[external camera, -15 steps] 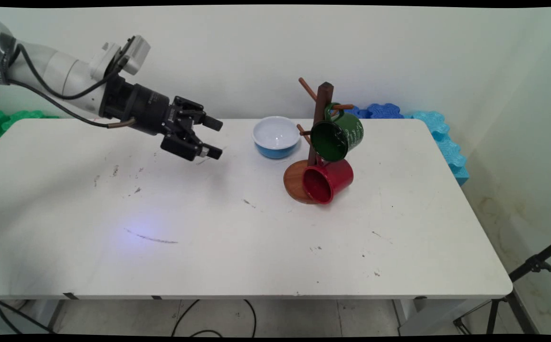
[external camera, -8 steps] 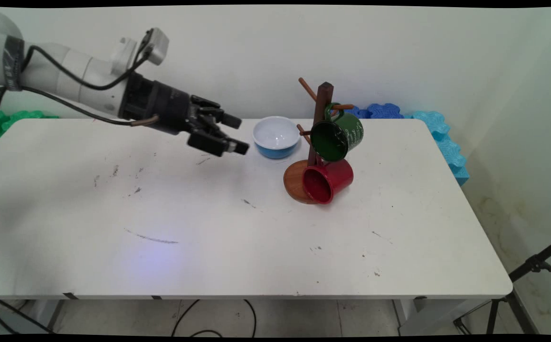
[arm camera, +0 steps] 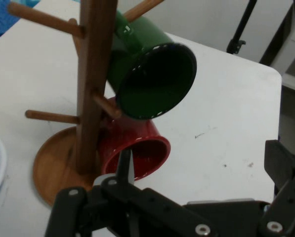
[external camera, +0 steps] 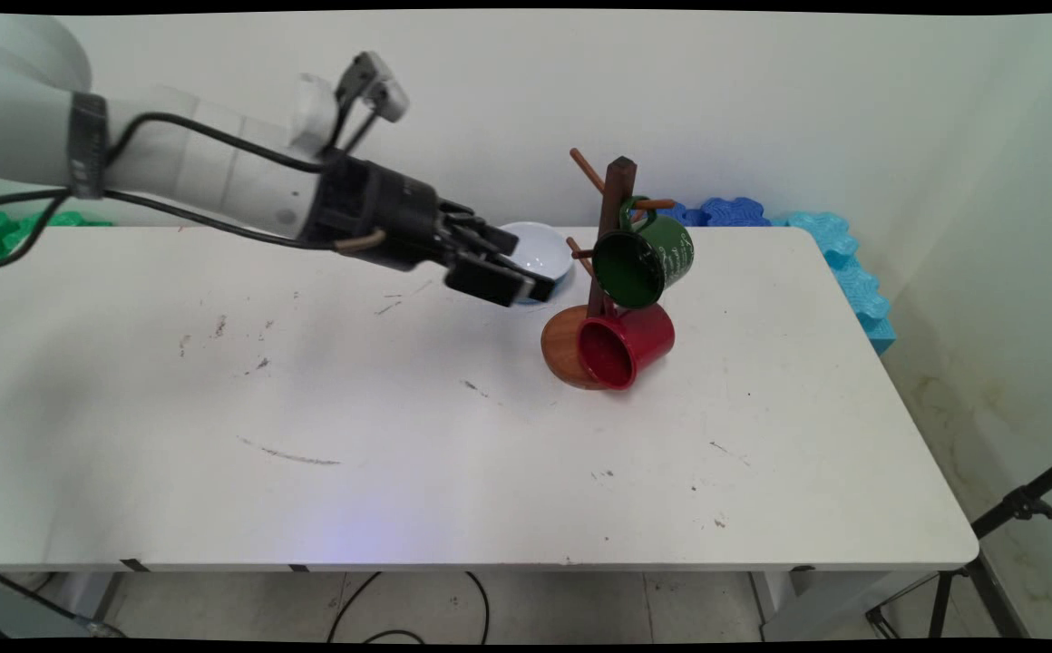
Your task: Pick up the green mug from the rack
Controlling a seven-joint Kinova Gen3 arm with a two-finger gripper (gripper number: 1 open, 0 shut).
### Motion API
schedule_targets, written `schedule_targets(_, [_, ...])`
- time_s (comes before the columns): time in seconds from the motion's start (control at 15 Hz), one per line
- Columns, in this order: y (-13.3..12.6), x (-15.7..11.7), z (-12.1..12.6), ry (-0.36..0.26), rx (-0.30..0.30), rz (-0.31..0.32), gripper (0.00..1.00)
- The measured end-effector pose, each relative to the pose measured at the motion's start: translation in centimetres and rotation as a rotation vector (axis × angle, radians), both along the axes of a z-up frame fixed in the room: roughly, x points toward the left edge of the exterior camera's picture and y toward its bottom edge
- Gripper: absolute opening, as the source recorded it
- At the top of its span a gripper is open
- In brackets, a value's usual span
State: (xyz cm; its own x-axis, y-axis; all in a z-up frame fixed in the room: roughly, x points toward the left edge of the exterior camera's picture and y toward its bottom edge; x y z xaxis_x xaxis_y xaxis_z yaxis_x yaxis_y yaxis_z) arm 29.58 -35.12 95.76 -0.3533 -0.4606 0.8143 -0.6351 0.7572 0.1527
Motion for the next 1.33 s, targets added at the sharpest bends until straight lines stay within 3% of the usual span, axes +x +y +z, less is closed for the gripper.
schedule_targets(0.53, [0.7,-6.6,0.3,-0.033,0.017,0.069,1.00])
schedule_targets(1.33, [-1.7,-13.7,-1.7,-0.060,0.006,0.178,1.00])
